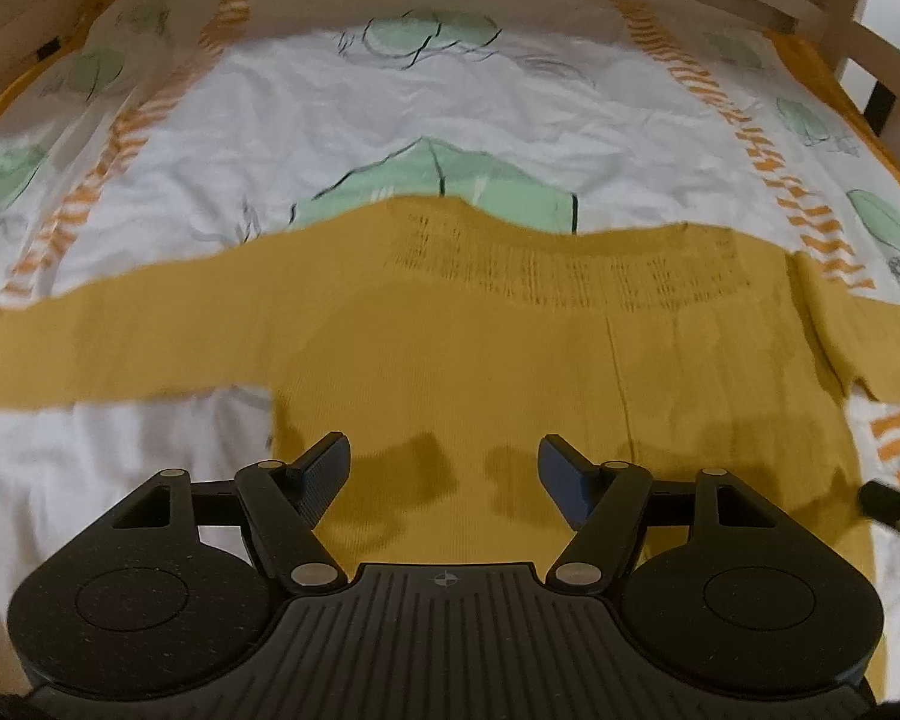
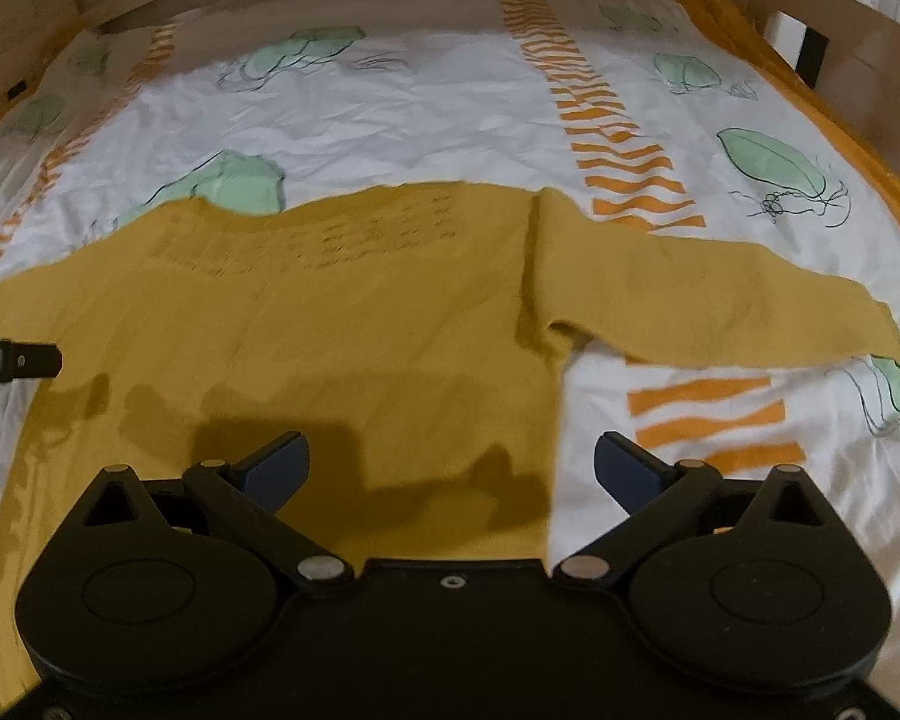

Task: Fold small clothes
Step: 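Move the right gripper over the sweater to the sleeve cuff, then close the right gripper on the sleeve cuff and lift it, then carry the sleeve across the sweater body and open the right gripper, then move the left gripper to the other sleeve's cuff, then close the left gripper on the sleeve cuff and lift it, then carry the sleeve across the sweater body and open the left gripper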

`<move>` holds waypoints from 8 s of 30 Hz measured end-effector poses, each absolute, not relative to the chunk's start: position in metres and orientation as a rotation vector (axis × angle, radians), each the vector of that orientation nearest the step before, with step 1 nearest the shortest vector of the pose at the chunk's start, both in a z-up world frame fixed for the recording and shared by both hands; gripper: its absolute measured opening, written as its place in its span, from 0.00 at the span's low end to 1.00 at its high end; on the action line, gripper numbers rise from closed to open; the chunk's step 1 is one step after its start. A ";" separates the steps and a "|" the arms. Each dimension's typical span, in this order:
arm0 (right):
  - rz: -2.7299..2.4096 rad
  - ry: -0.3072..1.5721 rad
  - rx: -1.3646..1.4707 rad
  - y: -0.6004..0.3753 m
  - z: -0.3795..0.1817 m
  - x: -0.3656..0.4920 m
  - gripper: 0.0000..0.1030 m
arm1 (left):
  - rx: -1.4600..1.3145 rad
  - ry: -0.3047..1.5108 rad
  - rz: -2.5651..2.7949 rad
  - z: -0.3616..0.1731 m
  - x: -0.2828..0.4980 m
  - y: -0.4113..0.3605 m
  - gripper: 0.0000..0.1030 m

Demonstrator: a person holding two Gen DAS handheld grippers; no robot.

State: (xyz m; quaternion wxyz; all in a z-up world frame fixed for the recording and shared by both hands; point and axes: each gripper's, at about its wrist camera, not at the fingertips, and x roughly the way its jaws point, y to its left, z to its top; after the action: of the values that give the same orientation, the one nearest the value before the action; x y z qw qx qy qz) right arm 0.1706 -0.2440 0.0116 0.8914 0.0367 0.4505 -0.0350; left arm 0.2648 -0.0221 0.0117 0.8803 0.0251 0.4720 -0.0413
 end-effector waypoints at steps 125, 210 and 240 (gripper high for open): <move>0.351 0.975 0.351 -0.050 -0.020 0.369 0.39 | -0.141 0.989 0.043 0.040 0.320 0.105 0.65; 0.272 0.502 0.243 -0.141 -0.033 0.170 1.00 | -0.672 0.644 0.457 -0.069 0.275 0.369 0.65; 0.192 0.625 0.361 -0.161 -0.031 0.186 1.00 | -0.523 0.526 0.193 0.022 0.312 0.266 0.03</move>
State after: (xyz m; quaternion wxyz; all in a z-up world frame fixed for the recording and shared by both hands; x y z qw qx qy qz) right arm 0.1861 -0.1614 -0.0312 0.9310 0.1761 0.3055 0.0940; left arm 0.3121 0.2658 0.0225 0.9274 -0.2552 0.2566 0.0943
